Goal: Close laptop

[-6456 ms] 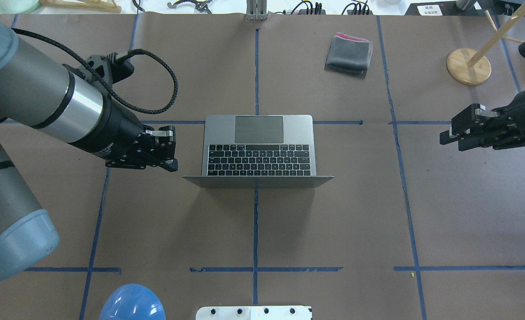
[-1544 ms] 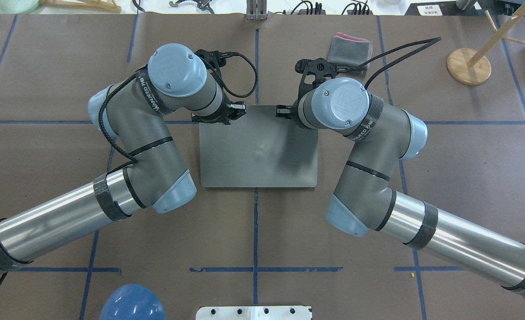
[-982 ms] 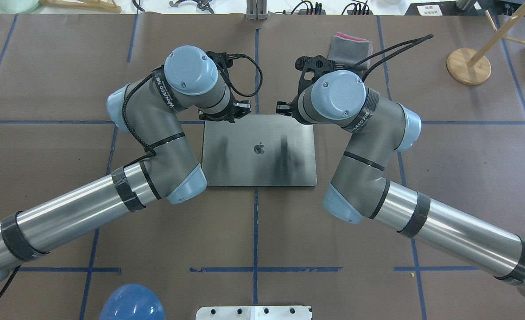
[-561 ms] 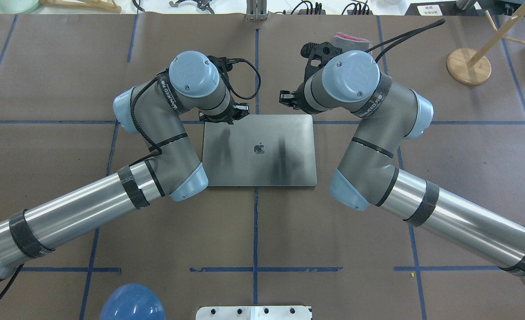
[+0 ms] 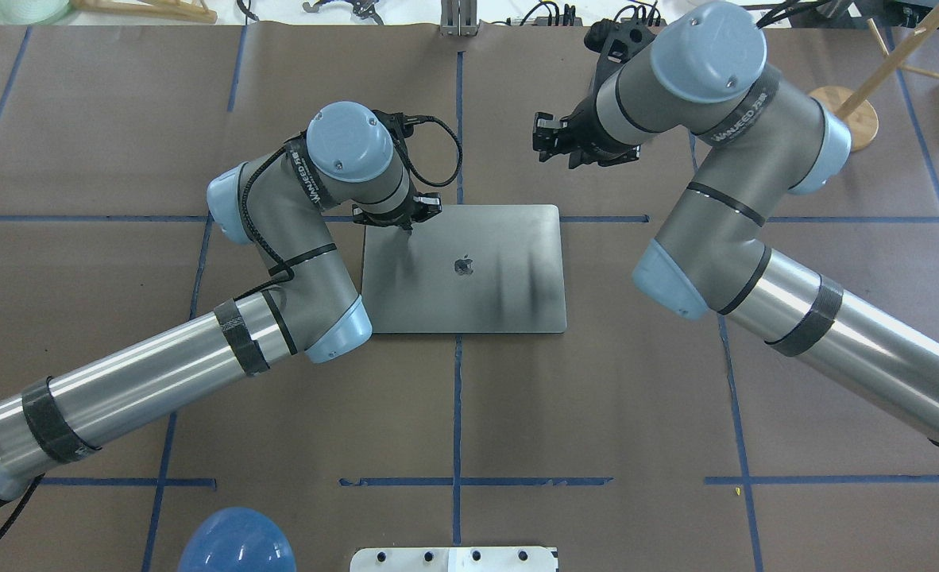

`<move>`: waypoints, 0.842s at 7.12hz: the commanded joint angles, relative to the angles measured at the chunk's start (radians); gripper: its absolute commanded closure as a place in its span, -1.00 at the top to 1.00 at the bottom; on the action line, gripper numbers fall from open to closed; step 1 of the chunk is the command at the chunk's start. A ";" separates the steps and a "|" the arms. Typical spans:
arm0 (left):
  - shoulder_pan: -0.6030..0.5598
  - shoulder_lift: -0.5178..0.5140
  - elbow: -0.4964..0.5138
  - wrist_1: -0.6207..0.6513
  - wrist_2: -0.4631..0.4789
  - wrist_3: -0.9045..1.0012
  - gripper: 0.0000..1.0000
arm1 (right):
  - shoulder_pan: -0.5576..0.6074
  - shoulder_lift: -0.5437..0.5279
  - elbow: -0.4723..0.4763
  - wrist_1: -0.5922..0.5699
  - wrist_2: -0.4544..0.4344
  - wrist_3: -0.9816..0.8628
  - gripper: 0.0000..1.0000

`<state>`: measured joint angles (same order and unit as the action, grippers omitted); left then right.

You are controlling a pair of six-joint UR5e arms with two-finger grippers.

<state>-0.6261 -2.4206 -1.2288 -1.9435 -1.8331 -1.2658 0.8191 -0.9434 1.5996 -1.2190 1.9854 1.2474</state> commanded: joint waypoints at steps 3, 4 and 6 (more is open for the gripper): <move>-0.023 0.000 -0.008 -0.028 -0.029 0.005 0.98 | 0.136 -0.110 0.057 -0.013 0.137 -0.112 1.00; -0.071 0.008 -0.024 -0.017 -0.137 0.003 1.00 | 0.190 -0.182 0.084 -0.014 0.177 -0.202 1.00; -0.217 0.125 -0.160 0.040 -0.337 0.014 1.00 | 0.259 -0.363 0.194 -0.049 0.202 -0.398 1.00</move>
<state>-0.7598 -2.3680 -1.3013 -1.9370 -2.0623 -1.2578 1.0371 -1.1953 1.7241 -1.2463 2.1737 0.9652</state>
